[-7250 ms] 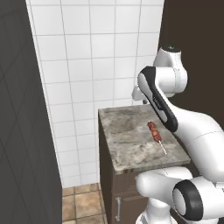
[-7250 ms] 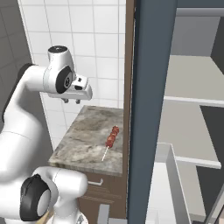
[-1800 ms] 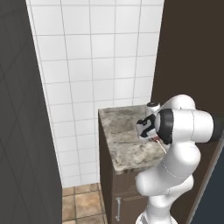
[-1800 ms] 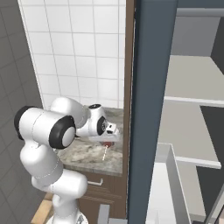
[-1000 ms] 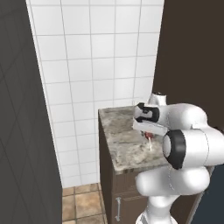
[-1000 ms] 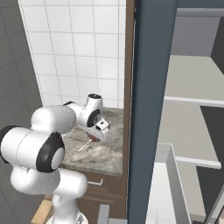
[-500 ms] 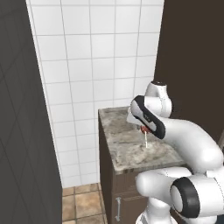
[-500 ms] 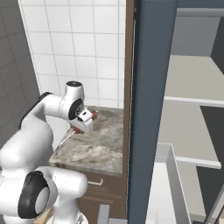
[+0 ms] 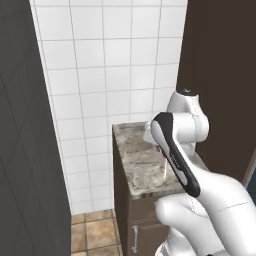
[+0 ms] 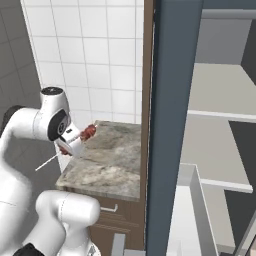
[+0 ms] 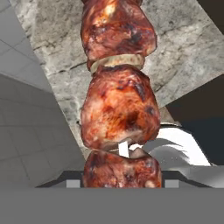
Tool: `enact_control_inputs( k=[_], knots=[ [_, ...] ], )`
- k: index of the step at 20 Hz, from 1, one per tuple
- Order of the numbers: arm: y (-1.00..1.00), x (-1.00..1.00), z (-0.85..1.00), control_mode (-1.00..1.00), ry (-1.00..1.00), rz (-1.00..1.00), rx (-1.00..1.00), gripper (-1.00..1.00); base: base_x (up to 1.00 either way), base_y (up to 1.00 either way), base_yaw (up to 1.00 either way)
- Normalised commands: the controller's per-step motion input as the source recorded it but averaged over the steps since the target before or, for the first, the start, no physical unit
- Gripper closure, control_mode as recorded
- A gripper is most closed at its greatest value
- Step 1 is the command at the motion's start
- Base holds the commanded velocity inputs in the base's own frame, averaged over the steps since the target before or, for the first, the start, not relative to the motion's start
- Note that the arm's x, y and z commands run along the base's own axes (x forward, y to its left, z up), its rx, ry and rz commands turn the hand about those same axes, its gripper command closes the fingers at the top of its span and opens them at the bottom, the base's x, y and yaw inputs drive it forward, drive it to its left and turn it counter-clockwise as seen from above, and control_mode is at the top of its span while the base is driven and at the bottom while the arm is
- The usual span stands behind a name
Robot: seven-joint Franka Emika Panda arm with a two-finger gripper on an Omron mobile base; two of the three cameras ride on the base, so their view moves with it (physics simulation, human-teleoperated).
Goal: Store the kebab skewer in the freezer for long-term storage. Close the freezer door after placing the cooked food.
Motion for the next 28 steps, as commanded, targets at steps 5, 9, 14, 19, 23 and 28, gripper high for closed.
enact_control_inputs(
  k=[5,9,14,19,23,28],
  knots=[
    [0.24,-0.98,0.51,-1.00,-0.03,-0.14,0.00,1.00,0.00,0.00,0.00],
    [-0.01,-0.34,0.28,-1.00,0.00,-0.18,0.00,1.00,0.00,0.00,0.00],
    [0.00,-0.28,0.27,-1.00,0.02,-0.21,0.00,1.00,0.00,0.00,0.00],
    [-0.13,-0.17,0.03,-1.00,0.09,-0.19,0.00,1.00,0.00,0.00,0.00],
    [-0.41,-0.31,0.00,-1.00,0.03,-0.12,0.00,1.00,0.00,0.00,0.00],
    [-0.45,-0.12,-0.02,-1.00,0.00,-0.09,0.00,1.00,0.00,0.00,0.00]
  ],
)
